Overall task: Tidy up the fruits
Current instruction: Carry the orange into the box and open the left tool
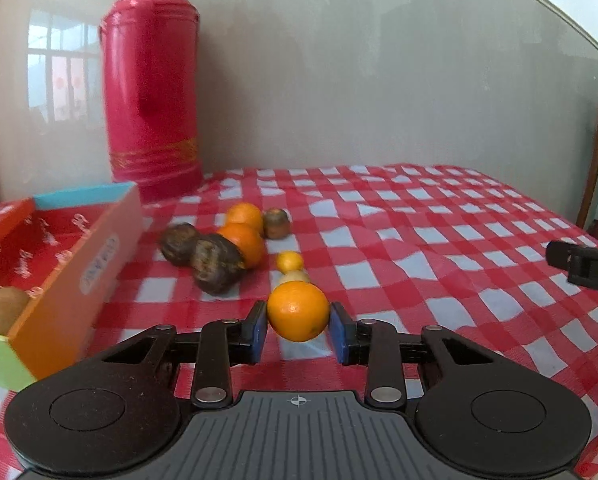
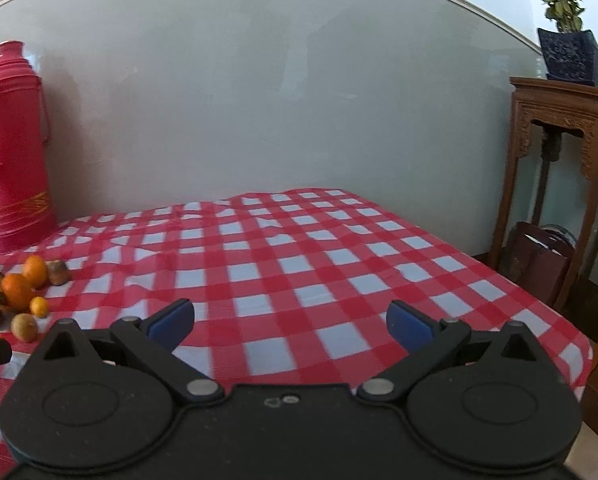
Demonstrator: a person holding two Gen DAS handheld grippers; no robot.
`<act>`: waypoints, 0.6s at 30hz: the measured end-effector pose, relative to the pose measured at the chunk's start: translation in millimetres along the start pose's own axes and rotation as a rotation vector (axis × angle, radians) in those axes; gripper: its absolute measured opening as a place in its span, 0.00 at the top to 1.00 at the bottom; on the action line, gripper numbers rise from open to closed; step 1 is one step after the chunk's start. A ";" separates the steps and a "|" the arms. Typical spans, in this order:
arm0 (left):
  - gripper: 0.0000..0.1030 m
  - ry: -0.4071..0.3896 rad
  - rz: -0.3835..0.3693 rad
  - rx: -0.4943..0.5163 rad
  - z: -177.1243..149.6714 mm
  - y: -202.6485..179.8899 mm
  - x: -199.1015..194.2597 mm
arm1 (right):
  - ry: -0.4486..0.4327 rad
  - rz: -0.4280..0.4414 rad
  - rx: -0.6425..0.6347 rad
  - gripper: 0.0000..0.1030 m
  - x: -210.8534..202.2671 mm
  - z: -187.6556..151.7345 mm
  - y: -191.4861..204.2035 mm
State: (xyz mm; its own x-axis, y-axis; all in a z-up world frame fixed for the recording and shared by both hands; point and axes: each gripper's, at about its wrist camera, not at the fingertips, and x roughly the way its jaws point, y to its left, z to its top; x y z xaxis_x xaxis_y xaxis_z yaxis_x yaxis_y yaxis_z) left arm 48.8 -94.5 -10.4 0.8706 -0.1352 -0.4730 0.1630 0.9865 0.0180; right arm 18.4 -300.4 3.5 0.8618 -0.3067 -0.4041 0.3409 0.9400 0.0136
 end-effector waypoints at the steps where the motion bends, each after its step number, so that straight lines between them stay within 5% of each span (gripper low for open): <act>1: 0.68 -0.012 0.009 0.001 0.7 4.3 -3.5 | -0.001 0.007 -0.005 0.05 -0.8 0.5 4.7; 18: 0.67 -0.122 0.183 -0.104 8.3 112.1 -44.6 | -0.016 0.140 -0.102 0.05 -10.3 4.2 91.9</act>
State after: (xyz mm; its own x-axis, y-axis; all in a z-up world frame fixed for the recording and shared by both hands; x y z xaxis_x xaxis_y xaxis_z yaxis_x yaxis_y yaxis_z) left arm 32.1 21.4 20.0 0.9318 0.0431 -0.3604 -0.0461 0.9989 0.0002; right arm 42.4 -211.4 12.7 0.9043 -0.1732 -0.3902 0.1777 0.9838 -0.0249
